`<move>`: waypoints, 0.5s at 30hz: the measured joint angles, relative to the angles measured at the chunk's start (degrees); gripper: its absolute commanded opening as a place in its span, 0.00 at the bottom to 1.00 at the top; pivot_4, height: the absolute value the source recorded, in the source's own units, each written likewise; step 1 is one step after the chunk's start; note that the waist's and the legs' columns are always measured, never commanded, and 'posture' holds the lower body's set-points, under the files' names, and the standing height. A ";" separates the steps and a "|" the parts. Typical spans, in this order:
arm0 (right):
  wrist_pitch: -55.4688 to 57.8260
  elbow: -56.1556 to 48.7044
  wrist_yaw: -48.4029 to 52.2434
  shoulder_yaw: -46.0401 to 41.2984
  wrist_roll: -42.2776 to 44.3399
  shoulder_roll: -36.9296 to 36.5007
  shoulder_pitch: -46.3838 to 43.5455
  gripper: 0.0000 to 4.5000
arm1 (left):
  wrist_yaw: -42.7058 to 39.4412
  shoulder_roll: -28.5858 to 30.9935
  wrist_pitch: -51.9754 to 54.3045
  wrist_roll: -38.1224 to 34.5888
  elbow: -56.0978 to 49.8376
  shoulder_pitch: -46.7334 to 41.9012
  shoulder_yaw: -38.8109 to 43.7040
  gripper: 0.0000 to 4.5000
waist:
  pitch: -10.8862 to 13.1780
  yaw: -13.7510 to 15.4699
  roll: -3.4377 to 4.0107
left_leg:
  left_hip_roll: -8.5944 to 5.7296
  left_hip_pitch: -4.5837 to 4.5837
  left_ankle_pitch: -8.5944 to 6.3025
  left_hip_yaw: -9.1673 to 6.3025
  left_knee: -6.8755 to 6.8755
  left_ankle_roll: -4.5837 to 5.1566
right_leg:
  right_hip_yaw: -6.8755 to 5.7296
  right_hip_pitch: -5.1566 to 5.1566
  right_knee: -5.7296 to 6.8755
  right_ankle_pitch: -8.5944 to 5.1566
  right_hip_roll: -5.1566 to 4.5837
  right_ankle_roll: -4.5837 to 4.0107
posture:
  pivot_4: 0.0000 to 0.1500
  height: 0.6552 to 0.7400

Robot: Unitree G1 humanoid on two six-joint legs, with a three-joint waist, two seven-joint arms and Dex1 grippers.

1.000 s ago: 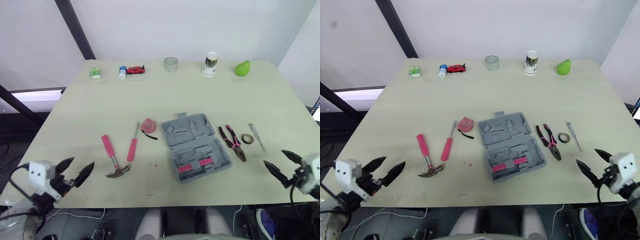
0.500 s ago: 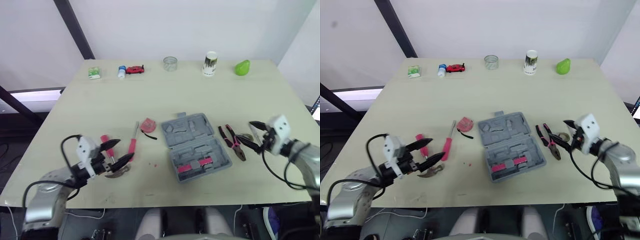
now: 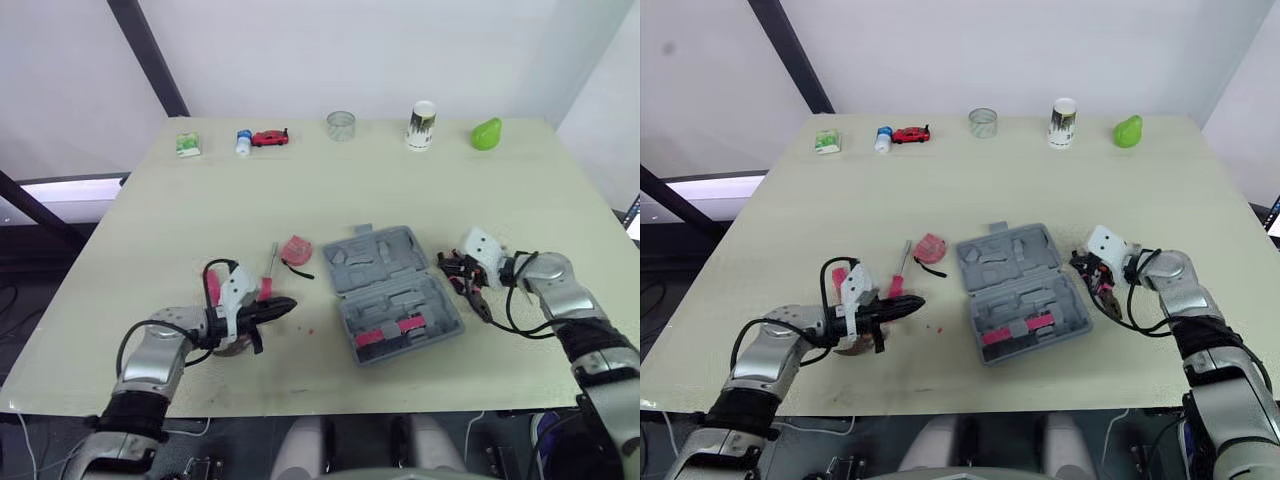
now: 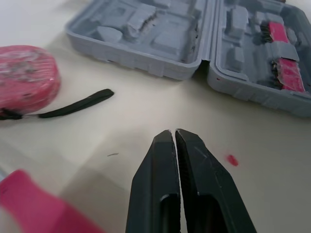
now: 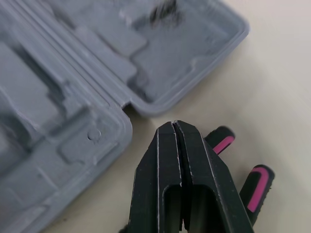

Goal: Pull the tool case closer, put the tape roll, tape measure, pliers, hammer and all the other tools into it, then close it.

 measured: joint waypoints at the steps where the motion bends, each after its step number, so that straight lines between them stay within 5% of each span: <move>1: -1.36 2.09 0.06 0.69 -1.36 -0.01 -1.00 0.00 | -0.45 -0.28 -0.27 0.44 1.16 -1.00 -0.65 0.02 | 0.00 -0.01 0.00 | 0.00 0.01 0.00 0.00 0.01 0.00 | 0.00 0.00 0.02 0.00 0.00 0.00 | 1.00 1.00; 15: -4.88 6.30 3.61 0.85 -2.81 2.63 -3.36 0.00 | -2.95 -2.51 -2.67 2.69 6.93 -6.15 -2.84 0.02 | 0.00 -0.12 0.00 | 0.01 0.03 0.01 0.01 0.09 -0.01 | 0.03 0.00 0.12 0.00 0.02 0.00 | 1.00 1.00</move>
